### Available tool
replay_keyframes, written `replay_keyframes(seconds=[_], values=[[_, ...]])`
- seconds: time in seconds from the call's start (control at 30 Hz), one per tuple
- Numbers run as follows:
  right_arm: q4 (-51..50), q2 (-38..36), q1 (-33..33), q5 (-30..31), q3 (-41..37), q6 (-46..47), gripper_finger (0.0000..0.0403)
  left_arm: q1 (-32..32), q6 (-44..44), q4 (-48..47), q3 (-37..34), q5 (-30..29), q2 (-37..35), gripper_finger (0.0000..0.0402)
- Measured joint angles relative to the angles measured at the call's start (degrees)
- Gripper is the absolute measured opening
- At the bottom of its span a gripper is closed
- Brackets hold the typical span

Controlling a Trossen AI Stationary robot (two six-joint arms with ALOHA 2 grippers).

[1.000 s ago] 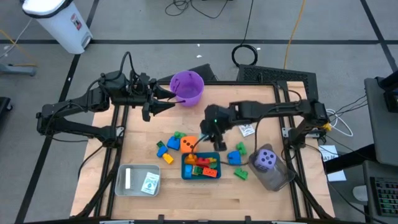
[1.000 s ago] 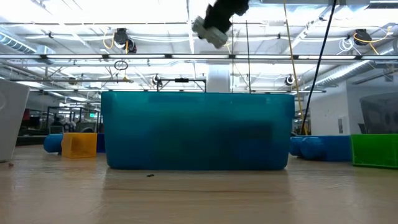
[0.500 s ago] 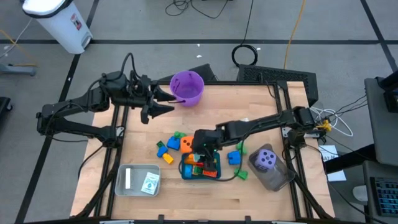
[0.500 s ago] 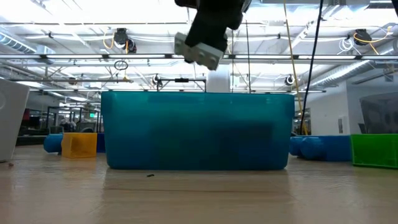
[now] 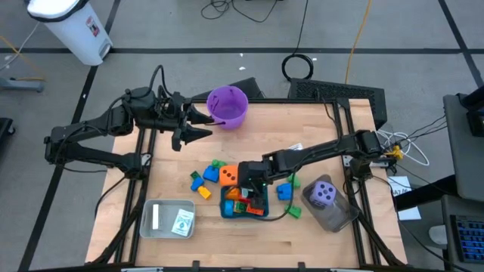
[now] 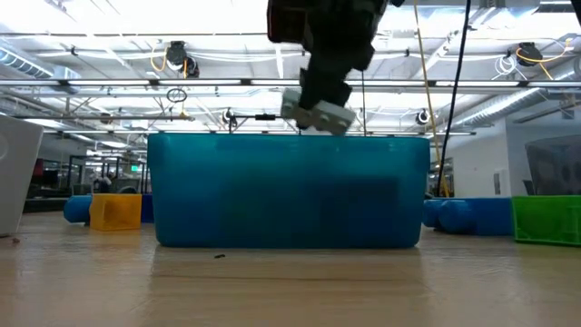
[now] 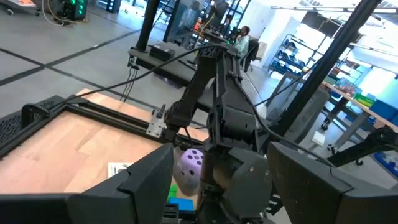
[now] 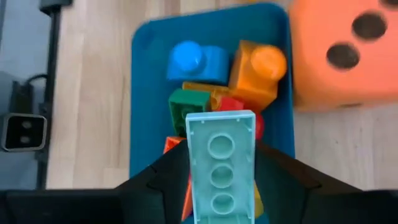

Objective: Pick & Place Toys
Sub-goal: Put the light blue game piece into the blue bin, then adjust the purple dice in the bin

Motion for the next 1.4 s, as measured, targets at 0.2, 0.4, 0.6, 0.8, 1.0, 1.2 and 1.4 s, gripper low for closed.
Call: replay_keyframes(seconds=[0.2, 0.4, 0.6, 0.8, 1.0, 1.2, 1.4], values=[[0.17, -0.05, -1.33, -0.03, -0.75, -0.02, 0.0198, 0.00, -0.47, 0.02, 0.00, -0.02, 0.00, 0.0269], [0.30, -1.79, -3.76, -0.64, -0.75, -0.02, 0.0229, -0.02, -1.49, 0.05, 0.00, -0.02, 0.00, 0.0269], [-4.62, -7.34, -5.66, -7.65, -0.75, -0.08, 0.0234, -0.02, -2.02, -0.04, 0.00, 0.38, 0.00, 0.0269], [-19.37, -16.29, -2.87, 0.70, -0.75, -3.24, 0.0213, -0.15, -1.83, -1.12, 0.00, 1.10, -0.02, 0.0269], [-33.02, -23.11, 1.29, 6.07, -0.73, 5.75, 0.0187, -0.15, -0.81, -1.56, 0.00, 1.08, -0.02, 0.0269], [-46.42, -25.42, 6.20, 4.47, -0.74, 19.80, 0.0150, -0.15, 0.13, -1.55, 0.00, 0.90, -0.02, 0.0269], [-50.74, -28.16, 13.40, 1.90, -6.54, 27.92, 0.0106, -0.15, 0.15, -1.49, 0.00, 0.88, -0.02, 0.0269]])
